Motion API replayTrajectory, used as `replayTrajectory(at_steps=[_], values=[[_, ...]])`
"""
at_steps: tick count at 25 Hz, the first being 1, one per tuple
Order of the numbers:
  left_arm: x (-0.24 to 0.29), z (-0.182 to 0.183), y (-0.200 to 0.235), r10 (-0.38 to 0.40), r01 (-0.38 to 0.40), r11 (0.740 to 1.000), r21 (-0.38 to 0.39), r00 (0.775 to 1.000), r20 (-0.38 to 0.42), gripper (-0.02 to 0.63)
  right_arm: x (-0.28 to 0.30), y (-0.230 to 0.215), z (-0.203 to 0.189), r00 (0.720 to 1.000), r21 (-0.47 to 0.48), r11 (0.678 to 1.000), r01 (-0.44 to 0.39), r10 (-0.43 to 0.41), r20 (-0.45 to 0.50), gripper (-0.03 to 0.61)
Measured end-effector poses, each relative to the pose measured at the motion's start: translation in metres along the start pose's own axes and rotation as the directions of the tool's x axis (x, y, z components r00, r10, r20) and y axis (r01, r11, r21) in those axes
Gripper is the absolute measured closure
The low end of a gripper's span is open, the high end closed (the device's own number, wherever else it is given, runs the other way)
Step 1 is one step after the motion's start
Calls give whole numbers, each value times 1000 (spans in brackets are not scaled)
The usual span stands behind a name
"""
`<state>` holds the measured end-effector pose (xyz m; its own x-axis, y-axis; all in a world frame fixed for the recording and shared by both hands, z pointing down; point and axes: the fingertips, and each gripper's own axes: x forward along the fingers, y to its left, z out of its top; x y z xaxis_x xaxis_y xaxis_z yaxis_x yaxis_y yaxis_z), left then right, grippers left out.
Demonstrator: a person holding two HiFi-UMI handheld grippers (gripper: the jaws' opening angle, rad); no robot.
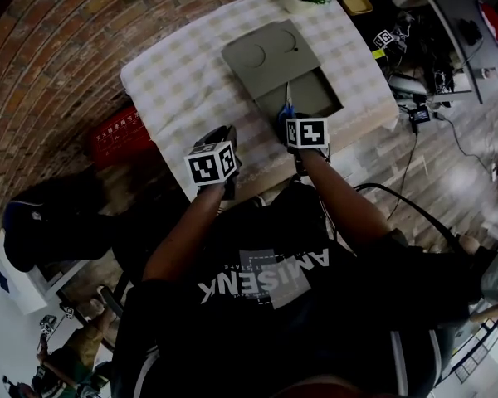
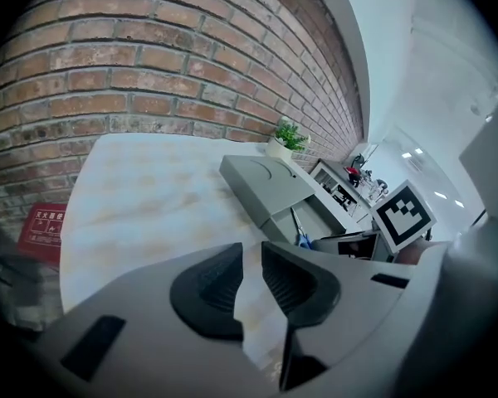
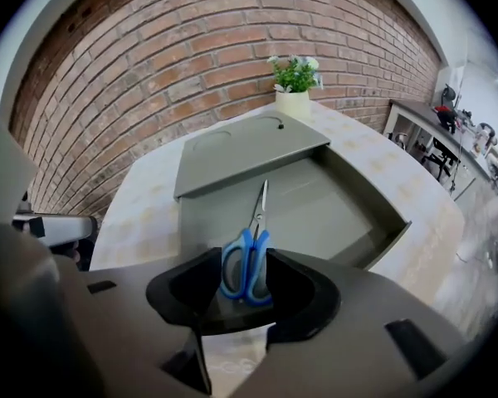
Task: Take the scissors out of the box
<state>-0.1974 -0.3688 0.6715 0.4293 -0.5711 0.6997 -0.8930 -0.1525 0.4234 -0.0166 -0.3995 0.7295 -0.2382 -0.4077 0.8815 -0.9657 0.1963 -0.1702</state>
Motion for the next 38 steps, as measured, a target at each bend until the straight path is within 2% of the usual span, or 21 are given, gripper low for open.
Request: replayTrajectory(at_steps=[7,10,15,20,30,34,35,38], values=[[-1,1,11,-21,21,1000,-9,1000,13,549,16,-1,-12,997,25,999,42,-40,-67,391],[-4,-1,10,-39,39,999,-18,999,13,549,18,-4,-13,994,28,997,67,-64,-91,425],[-7,-1,4,-64,65,998,-20,998,25,549,21,-4,-14,985,41,996,85,-78,-152,402],[-13,-2,3,-73,74,997,-23,997,37,549,19,-5,-12,987,171,984,51,-24,-157,377],[-19,-3,3,-87,89,996,-32,995,46,549,24,5,-14,981,154,987,43,-13,-194,379],[-21,-6,0,-95,96,995,-27,995,42,549,27,1,-17,972,107,990,93,-67,-224,382],[-21,-7,0,-97,98,995,-23,994,41,549,27,-3,-16,970,100,990,103,-78,-229,401],[-23,-8,0,-101,102,995,-14,994,41,549,28,-9,-16,965,115,987,110,-79,-250,406]])
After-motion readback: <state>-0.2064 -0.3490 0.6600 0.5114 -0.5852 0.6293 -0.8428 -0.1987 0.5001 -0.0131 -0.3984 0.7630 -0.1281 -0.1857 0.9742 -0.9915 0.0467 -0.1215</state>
